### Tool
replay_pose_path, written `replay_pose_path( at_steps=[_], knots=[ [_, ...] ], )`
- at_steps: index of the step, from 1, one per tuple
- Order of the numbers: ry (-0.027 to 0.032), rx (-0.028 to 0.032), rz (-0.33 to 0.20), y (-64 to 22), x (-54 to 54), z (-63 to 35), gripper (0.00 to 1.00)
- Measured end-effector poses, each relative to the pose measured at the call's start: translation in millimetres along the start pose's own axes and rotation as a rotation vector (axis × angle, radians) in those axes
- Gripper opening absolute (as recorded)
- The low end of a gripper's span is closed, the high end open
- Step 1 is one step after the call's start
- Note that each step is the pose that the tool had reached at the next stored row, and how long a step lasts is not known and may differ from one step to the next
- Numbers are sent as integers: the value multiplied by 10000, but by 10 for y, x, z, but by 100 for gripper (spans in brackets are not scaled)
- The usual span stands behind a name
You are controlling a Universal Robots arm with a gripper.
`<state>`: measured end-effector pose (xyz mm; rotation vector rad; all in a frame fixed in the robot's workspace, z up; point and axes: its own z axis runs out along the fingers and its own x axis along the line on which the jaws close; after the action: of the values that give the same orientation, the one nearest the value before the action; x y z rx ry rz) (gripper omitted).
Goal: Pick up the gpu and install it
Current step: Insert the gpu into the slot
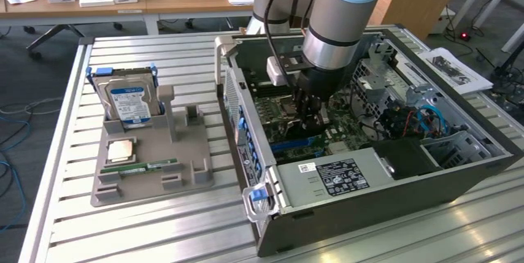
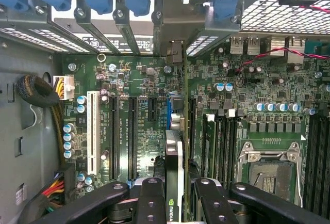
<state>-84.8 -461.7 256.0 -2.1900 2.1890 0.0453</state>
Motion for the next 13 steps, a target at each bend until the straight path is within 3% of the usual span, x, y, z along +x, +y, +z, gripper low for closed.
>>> replay_pose_path(
  at_steps=[13],
  knots=[
    [0, 2, 0, 15, 0, 0, 27]
  ],
)
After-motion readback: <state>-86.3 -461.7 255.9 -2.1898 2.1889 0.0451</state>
